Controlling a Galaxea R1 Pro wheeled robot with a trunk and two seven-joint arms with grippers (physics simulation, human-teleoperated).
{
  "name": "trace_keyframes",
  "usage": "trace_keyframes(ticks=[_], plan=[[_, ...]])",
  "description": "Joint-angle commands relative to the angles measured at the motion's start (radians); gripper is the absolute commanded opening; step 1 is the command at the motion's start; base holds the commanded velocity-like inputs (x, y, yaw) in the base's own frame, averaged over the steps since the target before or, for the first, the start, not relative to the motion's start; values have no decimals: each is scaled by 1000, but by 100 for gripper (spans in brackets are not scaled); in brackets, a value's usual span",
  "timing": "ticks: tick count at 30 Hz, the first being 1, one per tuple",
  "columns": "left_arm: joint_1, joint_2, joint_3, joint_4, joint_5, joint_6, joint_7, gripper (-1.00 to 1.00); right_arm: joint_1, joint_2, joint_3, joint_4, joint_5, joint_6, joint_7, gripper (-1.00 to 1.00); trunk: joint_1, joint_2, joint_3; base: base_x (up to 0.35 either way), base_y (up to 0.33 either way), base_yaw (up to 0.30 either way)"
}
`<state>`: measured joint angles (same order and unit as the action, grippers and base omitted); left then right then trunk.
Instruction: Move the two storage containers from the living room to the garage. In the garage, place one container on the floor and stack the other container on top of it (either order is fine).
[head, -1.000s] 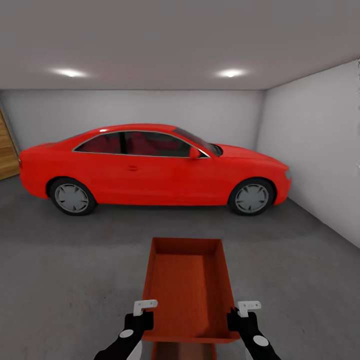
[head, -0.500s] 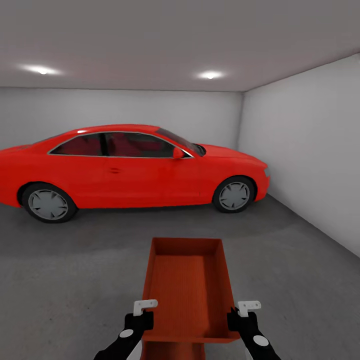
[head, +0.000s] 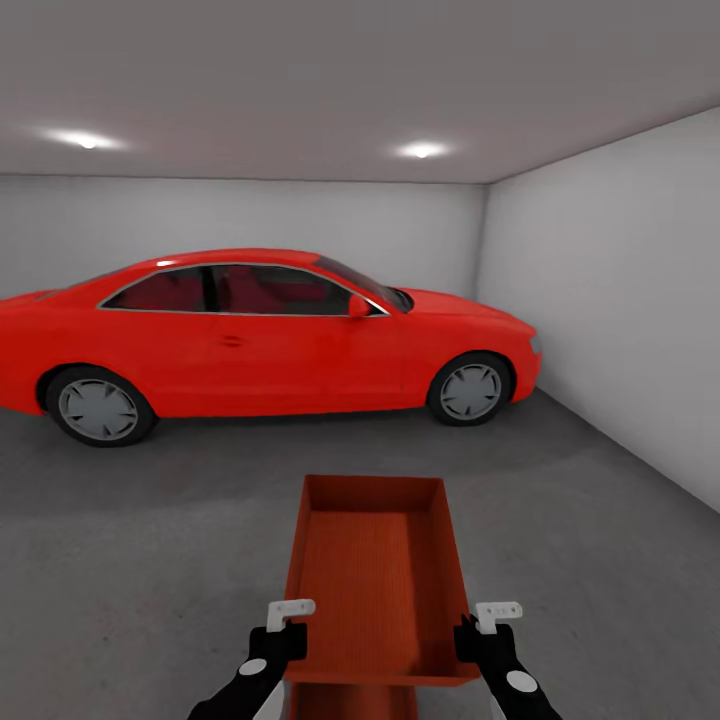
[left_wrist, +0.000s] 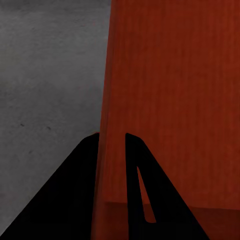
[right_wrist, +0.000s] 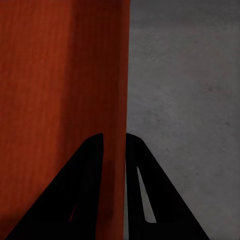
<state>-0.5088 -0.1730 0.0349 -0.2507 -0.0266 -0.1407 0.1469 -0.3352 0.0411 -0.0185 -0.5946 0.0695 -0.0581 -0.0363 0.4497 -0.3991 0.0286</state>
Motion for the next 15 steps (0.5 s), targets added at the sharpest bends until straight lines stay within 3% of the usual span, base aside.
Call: trace_keyframes(ticks=[1, 6, 10, 15], plan=[[-1, -2, 14, -42, -4, -2, -8, -100, 1, 1, 28, 4, 6, -3, 1, -100, 0, -1, 0, -3, 46, 0], [-1, -2, 14, -42, -4, -2, -8, -100, 1, 1, 28, 4, 6, -3, 1, -100, 0, -1, 0, -1, 11, 13], [-1, -2, 14, -42, -4, -2, -8, -100, 1, 1, 28, 4, 6, -3, 1, -100, 0, -1, 0, 0, 1, 172], [-1, -2, 14, -42, -4, -2, -8, -100, 1, 1, 28, 4, 6, -3, 1, -100, 0, -1, 0, 0, 0, 41]])
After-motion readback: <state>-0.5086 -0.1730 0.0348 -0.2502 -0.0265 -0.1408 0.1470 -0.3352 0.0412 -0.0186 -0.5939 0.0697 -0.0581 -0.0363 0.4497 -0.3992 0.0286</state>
